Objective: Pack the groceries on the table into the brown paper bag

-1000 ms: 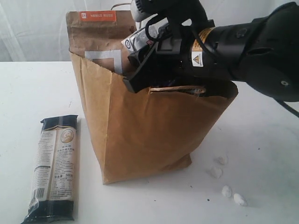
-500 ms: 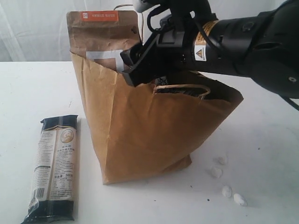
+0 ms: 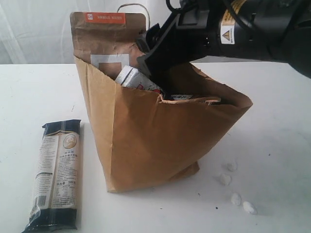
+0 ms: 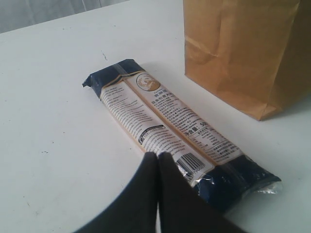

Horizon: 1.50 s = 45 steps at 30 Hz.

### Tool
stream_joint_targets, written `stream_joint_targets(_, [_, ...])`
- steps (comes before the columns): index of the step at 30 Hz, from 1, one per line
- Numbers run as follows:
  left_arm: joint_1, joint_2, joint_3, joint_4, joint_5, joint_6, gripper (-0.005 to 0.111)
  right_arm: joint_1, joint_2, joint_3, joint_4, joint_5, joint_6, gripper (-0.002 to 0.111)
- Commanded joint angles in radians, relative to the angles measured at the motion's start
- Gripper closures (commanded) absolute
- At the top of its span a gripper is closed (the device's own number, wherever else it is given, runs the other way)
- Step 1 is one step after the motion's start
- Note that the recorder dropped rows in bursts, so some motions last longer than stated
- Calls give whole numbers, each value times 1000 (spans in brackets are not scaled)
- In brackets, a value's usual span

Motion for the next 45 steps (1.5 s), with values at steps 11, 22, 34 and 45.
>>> stream_joint_targets(11, [2,-5,4,2,-2,-9,107,-37,-120,-79,-115,307,28,41])
stream_joint_targets(22, [2,-5,4,2,-2,-9,107,-90,-388,-98,-212,745,181,46])
stream_joint_targets(34, [2,-5,4,2,-2,-9,107,-90,-496,158,14,1041,-114,46])
stream_joint_targets(45, [2,-5,4,2,-2,-9,107,-90,-474,514,53,429,-171,46])
